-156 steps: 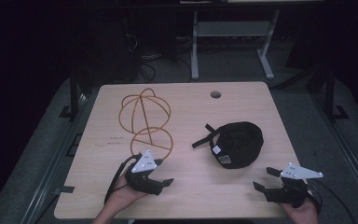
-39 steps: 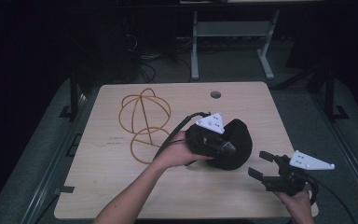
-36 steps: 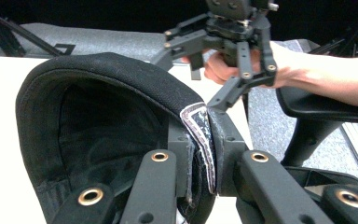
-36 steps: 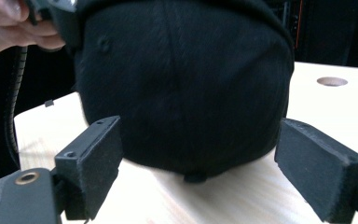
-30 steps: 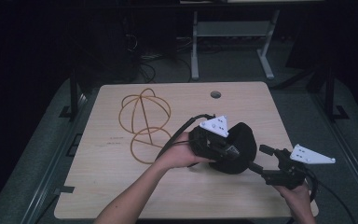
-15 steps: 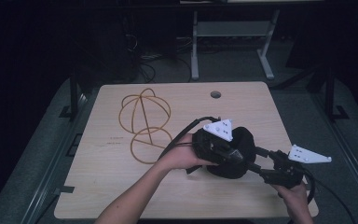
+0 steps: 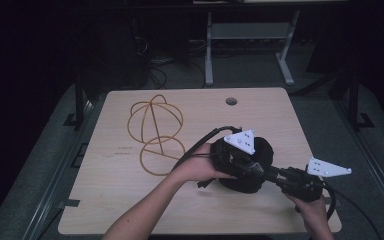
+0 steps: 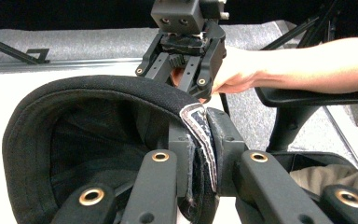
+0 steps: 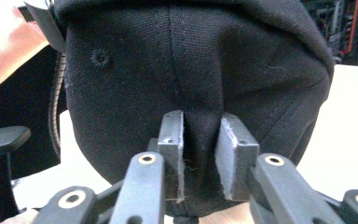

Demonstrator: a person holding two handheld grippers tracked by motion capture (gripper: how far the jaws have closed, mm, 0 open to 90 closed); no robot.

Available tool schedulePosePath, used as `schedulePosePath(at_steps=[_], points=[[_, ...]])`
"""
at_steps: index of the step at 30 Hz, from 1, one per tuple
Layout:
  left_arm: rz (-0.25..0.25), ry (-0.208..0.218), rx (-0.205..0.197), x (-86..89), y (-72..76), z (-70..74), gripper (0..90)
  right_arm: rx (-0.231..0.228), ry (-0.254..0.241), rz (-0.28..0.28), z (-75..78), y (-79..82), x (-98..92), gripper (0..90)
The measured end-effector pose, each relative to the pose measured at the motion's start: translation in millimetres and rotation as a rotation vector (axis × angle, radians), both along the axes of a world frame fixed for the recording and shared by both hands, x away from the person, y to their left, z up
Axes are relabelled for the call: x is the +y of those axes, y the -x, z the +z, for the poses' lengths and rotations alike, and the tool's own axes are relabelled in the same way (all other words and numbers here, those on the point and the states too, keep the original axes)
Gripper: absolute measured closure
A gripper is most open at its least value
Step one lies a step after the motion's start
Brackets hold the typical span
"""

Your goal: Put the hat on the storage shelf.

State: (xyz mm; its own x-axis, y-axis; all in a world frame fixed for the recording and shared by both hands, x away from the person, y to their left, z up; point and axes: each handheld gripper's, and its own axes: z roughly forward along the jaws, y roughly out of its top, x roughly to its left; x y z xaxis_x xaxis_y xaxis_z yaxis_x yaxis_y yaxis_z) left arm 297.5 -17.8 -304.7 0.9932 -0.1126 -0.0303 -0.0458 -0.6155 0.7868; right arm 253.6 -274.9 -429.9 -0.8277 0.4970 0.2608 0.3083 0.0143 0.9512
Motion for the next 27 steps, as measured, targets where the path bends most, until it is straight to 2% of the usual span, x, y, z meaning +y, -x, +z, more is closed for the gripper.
schedulePosePath(at_steps=[1, 3, 6, 15, 21, 27], points=[[0.000, 0.000, 0.000, 0.0, 0.0, 0.0, 80.9, 0.000, 0.000, 0.000, 0.0, 0.0, 0.0, 74.1], [-0.004, -0.005, -0.001, 0.8, 0.1, 0.5, 80.9, -0.003, 0.003, 0.014, -0.4, -0.1, 1.1, 84.1], [0.000, -0.002, -0.003, 2.2, -0.2, 1.2, 80.8, -0.018, 0.006, 0.003, 0.6, 1.7, 1.9, 87.9], [0.028, -0.003, -0.009, 11.9, -1.7, 1.1, 79.4, -0.020, 0.000, -0.017, 3.5, 4.4, -2.4, 89.0], [0.060, 0.006, -0.023, 20.0, -1.2, 2.9, 74.2, -0.036, 0.013, -0.029, 9.1, 7.3, -2.3, 89.0], [0.099, -0.014, -0.034, 30.6, -2.7, 1.1, 66.8, -0.047, 0.033, -0.031, 14.0, 8.4, -1.1, 89.1]])
